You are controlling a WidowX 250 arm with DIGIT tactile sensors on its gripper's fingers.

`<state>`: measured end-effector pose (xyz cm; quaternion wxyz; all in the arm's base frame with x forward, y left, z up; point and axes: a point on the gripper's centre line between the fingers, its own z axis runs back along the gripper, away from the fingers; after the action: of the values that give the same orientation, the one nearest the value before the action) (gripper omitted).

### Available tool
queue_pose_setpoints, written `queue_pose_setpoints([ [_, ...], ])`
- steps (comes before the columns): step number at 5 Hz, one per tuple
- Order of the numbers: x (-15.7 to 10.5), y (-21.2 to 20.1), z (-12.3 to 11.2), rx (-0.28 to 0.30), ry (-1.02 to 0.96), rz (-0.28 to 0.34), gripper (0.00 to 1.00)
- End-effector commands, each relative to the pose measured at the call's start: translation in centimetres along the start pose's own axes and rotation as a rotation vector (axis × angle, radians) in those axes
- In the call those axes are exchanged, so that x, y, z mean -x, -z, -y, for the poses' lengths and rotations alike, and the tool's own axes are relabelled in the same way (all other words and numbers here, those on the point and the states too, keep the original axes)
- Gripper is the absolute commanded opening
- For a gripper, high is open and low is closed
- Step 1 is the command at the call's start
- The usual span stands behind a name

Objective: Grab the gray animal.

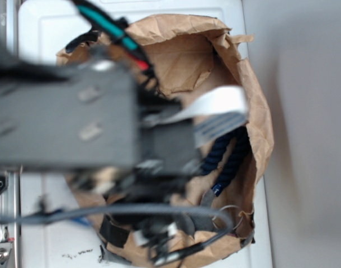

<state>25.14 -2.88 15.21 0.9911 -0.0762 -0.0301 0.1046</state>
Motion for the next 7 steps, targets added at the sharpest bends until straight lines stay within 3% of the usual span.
queue_pose_setpoints([
  [1, -1.4, -1.4, -0.5, 0.055, 0.066, 0.037, 1.0],
  [3, -1.4, -1.4, -0.5, 0.055, 0.066, 0.037, 1.0],
  [4, -2.1, 1.9, -1.1, -0.02, -0.039, 0.077, 1.0],
  [5, -2.3, 1.7, -2.0, 0.024, 0.011, 0.056, 1.0],
  [6, -3.2, 3.6, -2.5, 0.014, 0.007, 0.049, 1.0],
  [7, -2.6, 6.4, -2.4, -0.004, 0.045, 0.088, 1.0],
])
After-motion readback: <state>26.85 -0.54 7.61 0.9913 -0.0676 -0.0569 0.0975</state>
